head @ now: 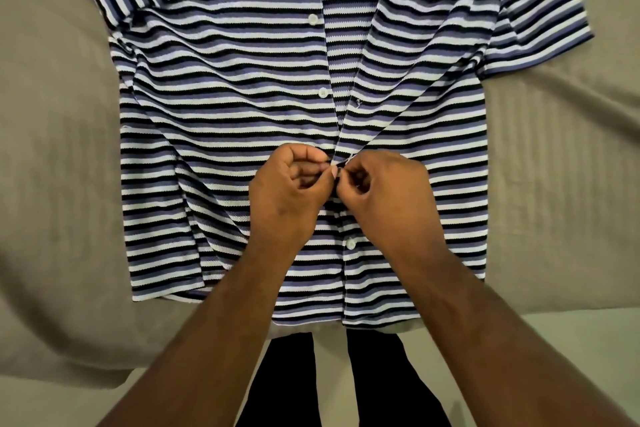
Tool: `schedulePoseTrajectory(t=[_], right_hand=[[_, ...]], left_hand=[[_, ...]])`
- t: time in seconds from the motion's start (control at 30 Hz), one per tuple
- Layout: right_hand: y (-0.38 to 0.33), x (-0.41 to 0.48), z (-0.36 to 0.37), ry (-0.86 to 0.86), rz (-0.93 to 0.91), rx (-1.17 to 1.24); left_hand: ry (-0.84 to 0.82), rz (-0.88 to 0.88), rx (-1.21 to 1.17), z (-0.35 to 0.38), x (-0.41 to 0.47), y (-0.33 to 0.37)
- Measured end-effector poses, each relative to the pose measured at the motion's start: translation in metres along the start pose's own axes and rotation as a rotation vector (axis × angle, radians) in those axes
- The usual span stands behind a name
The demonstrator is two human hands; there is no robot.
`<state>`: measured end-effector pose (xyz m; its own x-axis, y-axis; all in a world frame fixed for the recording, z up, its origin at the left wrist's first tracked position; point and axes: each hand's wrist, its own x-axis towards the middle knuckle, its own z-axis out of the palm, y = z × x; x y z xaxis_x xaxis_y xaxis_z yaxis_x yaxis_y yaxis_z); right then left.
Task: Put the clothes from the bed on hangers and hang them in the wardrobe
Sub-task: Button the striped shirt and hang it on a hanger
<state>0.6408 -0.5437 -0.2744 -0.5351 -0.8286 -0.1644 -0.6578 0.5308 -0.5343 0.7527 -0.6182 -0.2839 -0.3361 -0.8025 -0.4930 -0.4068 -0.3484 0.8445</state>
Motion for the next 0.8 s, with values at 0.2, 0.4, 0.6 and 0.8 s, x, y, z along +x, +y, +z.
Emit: schedulePoseTrajectory(t=[0.2, 0.4, 0.6, 0.8], right_hand=[[-0.003, -0.006, 0.001, -0.012, 0.526, 0.811], [-0.001, -0.002, -0.013, -0.107, 0.699, 0.974], [-0.015, 0.032, -0.033, 0.199, 0.212, 0.362], [-0.010, 0.080, -0.010, 0.011, 0.309, 0.051]], left_hand=[[-0.046, 0.019, 0.048, -0.003, 0.002, -0.002], [-0.098, 0.062, 0.156, -0.003, 0.003, -0.005], [-0.091, 0.024, 0.325, -0.004, 0.012, 0.018], [0.119, 0.239, 0.455, 0.001, 0.051, 0.037]])
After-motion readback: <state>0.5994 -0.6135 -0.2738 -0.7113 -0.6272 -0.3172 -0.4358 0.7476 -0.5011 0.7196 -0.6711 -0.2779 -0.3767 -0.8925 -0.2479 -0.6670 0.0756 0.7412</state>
